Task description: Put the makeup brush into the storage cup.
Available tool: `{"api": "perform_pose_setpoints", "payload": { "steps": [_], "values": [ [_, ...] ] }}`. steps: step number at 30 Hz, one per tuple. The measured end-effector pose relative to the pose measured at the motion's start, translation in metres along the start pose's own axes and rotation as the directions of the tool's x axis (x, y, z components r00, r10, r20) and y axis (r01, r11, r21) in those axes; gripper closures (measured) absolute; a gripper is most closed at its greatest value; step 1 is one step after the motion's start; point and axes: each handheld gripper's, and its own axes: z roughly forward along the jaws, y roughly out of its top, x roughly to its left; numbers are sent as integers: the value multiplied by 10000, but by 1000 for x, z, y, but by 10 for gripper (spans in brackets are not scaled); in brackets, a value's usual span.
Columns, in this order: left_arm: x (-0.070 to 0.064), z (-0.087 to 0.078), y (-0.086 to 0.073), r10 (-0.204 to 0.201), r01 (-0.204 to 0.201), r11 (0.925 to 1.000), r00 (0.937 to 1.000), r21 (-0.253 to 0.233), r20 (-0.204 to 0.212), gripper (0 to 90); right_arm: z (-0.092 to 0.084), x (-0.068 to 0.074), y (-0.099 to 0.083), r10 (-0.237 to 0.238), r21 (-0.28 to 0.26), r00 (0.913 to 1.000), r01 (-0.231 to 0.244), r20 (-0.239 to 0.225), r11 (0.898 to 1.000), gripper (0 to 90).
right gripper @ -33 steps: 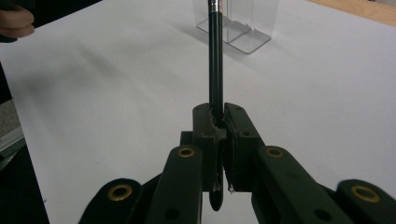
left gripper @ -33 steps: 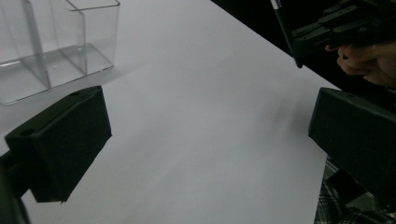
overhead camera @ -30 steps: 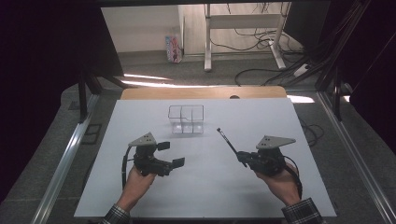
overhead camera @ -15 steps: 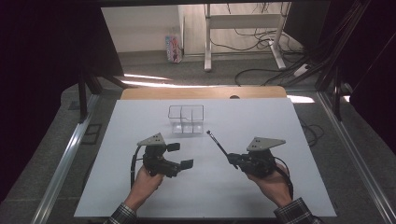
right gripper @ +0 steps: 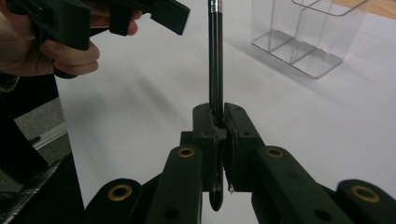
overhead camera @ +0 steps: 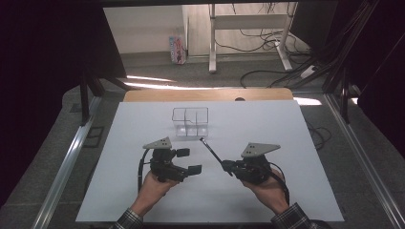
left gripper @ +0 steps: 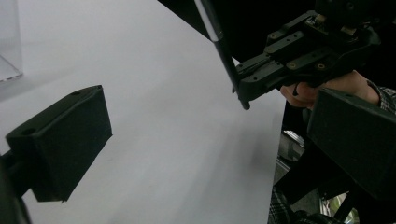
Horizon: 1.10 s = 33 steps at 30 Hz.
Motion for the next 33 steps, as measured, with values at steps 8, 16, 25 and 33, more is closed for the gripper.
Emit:
{"api": "perform_pose_setpoints", "payload": {
  "steps": [8,16,25,33],
  "values": [
    [-2,3,-1,-93,95,9999,9990,-54,444,107,16,15,2,-193,63,9987,196,-467,9998,835],
    [-1,1,-3,-554,576,9978,9962,-323,671,391,27,24,4,-327,137,9964,338,-777,9993,835],
    [2,-3,-5,-1139,1197,9908,9895,-628,884,670,29,27,4,-373,89,9958,382,-833,9992,835],
    [7,-3,-8,-1882,1997,9767,9730,-785,1334,823,30,28,3,-342,129,9957,354,-866,9993,834]
  ]
}}
